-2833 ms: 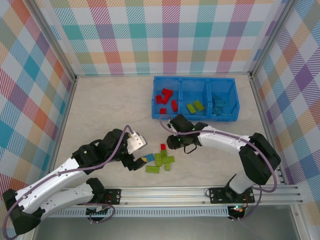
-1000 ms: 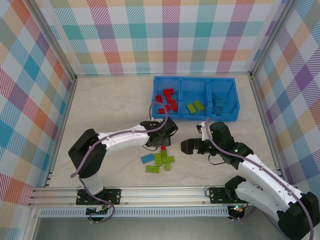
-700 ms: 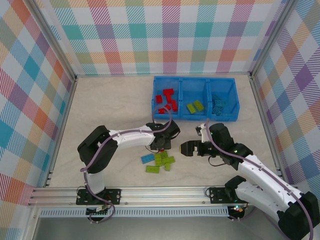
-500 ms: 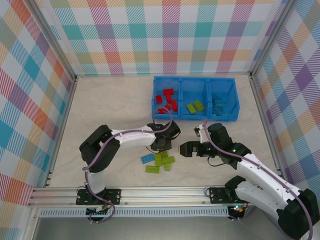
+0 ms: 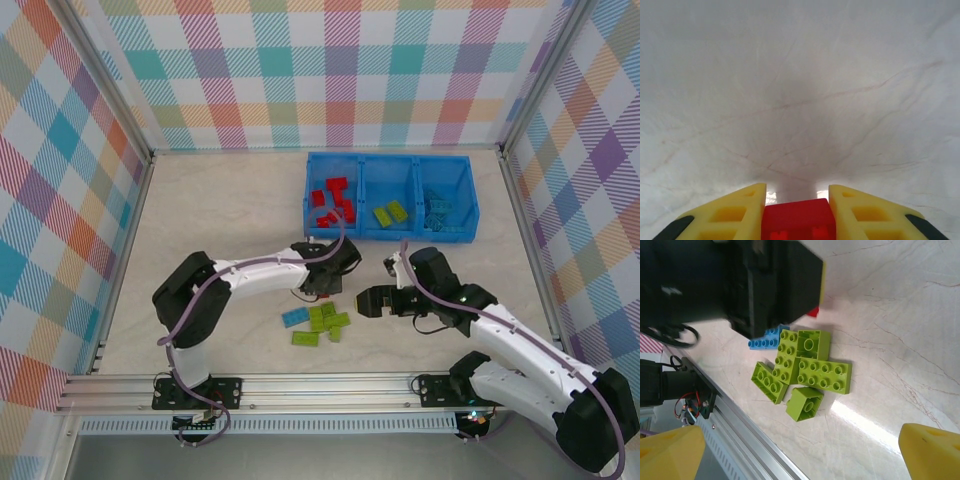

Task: Sort the legos into containers by color

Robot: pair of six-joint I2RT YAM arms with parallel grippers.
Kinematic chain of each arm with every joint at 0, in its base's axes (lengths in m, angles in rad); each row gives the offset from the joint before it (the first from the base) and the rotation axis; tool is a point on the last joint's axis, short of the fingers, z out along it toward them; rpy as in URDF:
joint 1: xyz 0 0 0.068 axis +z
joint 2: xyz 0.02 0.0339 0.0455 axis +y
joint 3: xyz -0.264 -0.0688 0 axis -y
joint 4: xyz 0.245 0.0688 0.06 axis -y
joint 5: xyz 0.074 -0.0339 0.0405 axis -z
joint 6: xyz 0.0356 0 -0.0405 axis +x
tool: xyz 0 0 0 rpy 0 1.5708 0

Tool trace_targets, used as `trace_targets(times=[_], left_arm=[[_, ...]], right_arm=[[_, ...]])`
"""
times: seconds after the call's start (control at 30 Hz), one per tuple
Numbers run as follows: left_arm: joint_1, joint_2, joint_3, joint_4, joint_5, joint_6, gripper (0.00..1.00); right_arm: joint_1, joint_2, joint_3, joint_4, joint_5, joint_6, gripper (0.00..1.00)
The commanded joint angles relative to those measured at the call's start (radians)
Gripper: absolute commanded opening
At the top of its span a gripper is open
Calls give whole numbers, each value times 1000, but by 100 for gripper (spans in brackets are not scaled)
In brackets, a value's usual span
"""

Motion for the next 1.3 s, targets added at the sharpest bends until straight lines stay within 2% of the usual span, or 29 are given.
trace_targets(times=[0.0,0.2,0.37,0.5,0.7,0.77,0.93,1.1,1.27], left_arm=[[55,-51,155,-5,-119,117,33],[130,133,459,43,-274,306,35],[193,331,717,45,-265,371,35],[221,419,812,79,-271,381,35],[234,460,896,67,-215,383,58],[234,441,896,68,-207,382,62],[231,309,830,56,-165,371,61],[203,-20,489,198,-116,415,61],[183,-355,198,182,-148,513,61]], right_arm=[[12,8,54,9,46,-28,100],[12,17,75,56,116,-34,100],[12,6,79,58,134,-32,100],[12,-10,82,39,153,-30,100],[12,-4,96,5,171,-15,99],[12,5,102,-2,175,-12,100],[23,43,131,-14,180,-1,100],[74,133,195,-67,249,41,100],[198,292,297,-139,325,55,97]])
